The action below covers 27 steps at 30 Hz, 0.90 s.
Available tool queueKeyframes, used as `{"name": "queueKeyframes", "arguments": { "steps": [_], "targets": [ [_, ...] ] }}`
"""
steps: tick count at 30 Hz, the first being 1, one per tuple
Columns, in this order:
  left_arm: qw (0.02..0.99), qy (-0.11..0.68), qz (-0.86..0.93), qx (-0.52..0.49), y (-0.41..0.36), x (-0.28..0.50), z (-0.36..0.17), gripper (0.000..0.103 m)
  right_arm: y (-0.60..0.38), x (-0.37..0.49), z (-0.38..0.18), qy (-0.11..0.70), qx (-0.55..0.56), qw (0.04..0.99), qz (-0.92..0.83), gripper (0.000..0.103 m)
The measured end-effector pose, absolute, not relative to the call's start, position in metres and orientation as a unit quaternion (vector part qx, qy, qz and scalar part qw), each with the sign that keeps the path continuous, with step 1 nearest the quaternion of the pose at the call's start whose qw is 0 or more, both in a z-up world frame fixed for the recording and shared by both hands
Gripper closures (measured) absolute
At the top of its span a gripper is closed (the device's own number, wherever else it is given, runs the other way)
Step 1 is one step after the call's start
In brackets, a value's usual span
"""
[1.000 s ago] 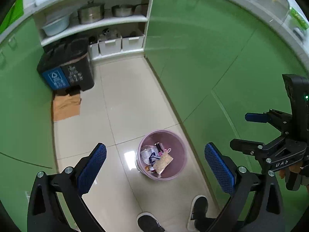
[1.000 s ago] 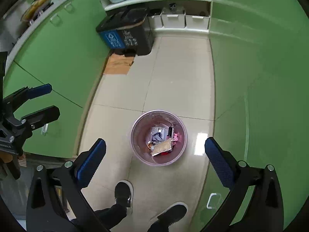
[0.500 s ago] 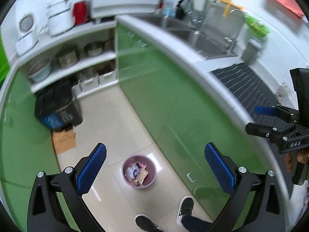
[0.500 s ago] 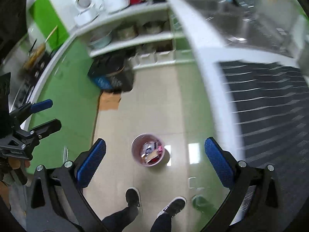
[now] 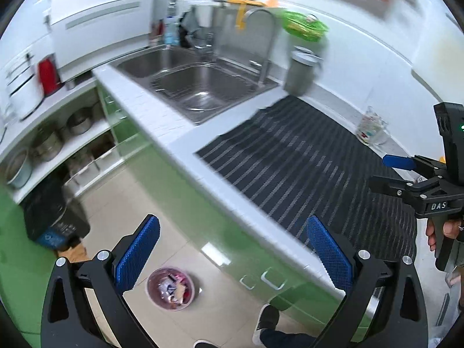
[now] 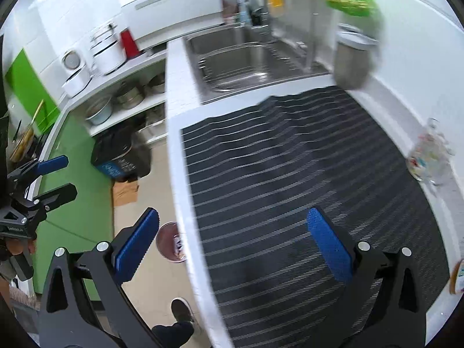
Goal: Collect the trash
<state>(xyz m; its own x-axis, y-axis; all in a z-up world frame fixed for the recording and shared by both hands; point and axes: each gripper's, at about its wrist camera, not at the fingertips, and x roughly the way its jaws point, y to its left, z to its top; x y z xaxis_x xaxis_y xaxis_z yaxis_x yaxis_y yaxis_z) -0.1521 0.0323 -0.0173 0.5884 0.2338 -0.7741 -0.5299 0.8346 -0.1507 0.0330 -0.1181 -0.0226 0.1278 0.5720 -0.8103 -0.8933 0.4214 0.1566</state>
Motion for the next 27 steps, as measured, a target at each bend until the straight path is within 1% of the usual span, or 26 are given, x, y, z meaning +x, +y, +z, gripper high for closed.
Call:
{"name": "queueKeyframes", "arguments": {
  "steps": [11, 24, 27],
  "targets": [
    [0.883, 0.412, 0.162, -0.156, 0.000, -0.072, -0.014, 0.006, -0.162, 0.079, -0.014, 0.430, -0.164, 0.745, 0.483, 0.003],
    [0.892, 0.419, 0.136, -0.096, 0.000, -0.033, -0.008, 0.006, -0.171, 0.087, 0.005, 0.417, -0.119, 0.777, 0.456, 0.003],
    [0.893, 0.421, 0.114, -0.110, 0.004, -0.028, -0.008, 0.006, -0.169, 0.089, 0.007, 0.417, -0.119, 0.779, 0.452, 0.003]
  ]
}}
